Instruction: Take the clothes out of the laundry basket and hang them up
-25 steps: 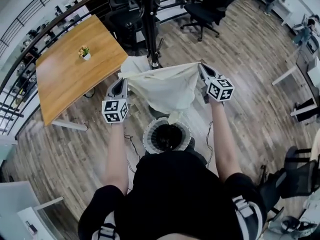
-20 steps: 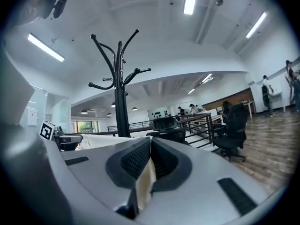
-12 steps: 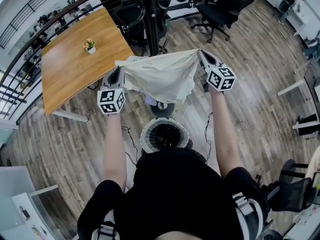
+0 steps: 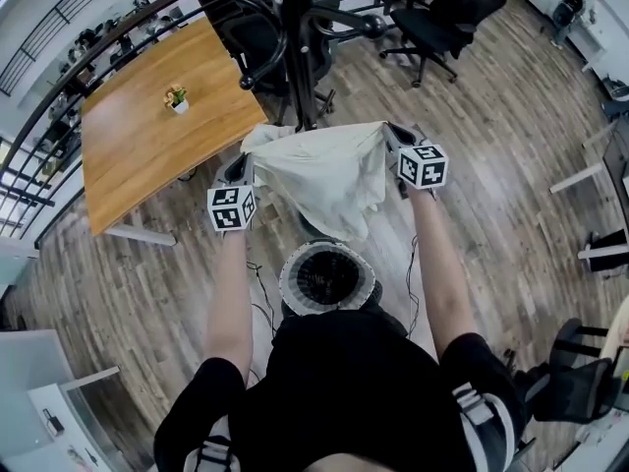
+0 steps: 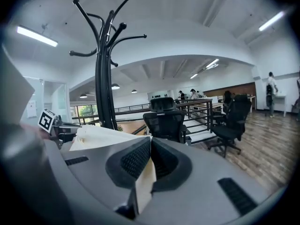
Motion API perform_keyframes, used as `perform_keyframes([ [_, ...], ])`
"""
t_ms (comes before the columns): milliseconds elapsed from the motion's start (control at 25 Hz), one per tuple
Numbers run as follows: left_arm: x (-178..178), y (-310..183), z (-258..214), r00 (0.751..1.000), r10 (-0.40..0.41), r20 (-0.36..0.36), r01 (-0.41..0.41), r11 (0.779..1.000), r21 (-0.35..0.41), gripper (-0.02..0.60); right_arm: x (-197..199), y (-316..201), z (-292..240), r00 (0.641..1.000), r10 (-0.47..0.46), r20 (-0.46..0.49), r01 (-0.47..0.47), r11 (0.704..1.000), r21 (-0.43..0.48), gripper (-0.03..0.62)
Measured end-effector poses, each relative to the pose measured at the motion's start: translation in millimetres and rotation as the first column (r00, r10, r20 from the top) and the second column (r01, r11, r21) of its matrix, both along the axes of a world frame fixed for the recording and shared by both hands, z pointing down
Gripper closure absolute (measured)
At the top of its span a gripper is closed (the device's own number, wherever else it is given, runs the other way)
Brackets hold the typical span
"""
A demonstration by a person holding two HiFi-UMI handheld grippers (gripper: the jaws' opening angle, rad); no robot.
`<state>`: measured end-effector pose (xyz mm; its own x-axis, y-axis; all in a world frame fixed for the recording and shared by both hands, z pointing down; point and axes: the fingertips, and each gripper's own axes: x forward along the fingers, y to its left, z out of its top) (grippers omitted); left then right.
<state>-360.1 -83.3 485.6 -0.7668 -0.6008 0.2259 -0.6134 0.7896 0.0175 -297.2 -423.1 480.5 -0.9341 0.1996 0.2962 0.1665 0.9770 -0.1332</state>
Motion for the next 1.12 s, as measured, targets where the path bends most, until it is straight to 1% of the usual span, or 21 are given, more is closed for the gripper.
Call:
perform_keyframes([
  [160, 4.7, -1.0, 27.7, 0.998, -0.017, -0.055, 0.016, 1.0, -0.014, 0.557, -7.4, -1.4, 45.9, 0.997, -0.018, -0.078, 0.019, 1.0, 0.01, 0.583],
  [360, 21.0, -4.6, 77.3, 0.986, -0.027, -0.163, 0.021, 0.999, -0.035, 0.557, -4.7, 8.6, 91.9, 0.987, -0.035, -0.158, 0.035, 0.999, -0.001, 0.583],
  [480, 40.3, -11.3, 108.3, 0.972, -0.009, -0.234, -0.002, 0.999, -0.05, 0.557, 4.2, 22.7, 118.1, 0.977, -0.059, -0.203, 0.056, 0.998, -0.021, 0.583],
  [600, 61.7, -23.4, 134.4, 0.957, 0.025, -0.29, -0.044, 0.997, -0.059, 0.557, 14.6, 41.7, 140.7, 0.966, -0.094, -0.239, 0.084, 0.995, -0.05, 0.583],
  [680, 75.9, -34.0, 148.5, 0.944, 0.056, -0.325, -0.076, 0.996, -0.05, 0.557, 24.1, 55.2, 154.4, 0.958, -0.123, -0.259, 0.103, 0.991, -0.091, 0.582],
  [760, 87.9, -44.2, 157.8, 0.931, 0.087, -0.355, -0.103, 0.994, -0.027, 0.555, 35.1, 68.8, 165.4, 0.948, -0.161, -0.273, 0.124, 0.981, -0.15, 0.582],
  [880, 97.2, -54.1, 163.7, 0.919, 0.126, -0.373, -0.139, 0.99, -0.01, 0.555, 46.4, 87.2, 172.6, 0.94, -0.206, -0.271, 0.145, 0.963, -0.227, 0.58],
  [960, 98.1, -56.3, 165.7, 0.92, 0.139, -0.367, -0.16, 0.987, -0.026, 0.554, 50.5, 95.8, 174.2, 0.937, -0.223, -0.269, 0.154, 0.954, -0.256, 0.574],
  [1040, 96.3, -58.9, 166.3, 0.922, 0.15, -0.357, -0.178, 0.983, -0.048, 0.554, 52.6, 97.9, 174.9, 0.934, -0.228, -0.273, 0.158, 0.953, -0.258, 0.527],
  [1120, 94.3, -61.0, 164.0, 0.925, 0.155, -0.347, -0.187, 0.98, -0.06, 0.551, 54.4, 93.3, 173.9, 0.938, -0.215, -0.273, 0.147, 0.957, -0.25, 0.508],
])
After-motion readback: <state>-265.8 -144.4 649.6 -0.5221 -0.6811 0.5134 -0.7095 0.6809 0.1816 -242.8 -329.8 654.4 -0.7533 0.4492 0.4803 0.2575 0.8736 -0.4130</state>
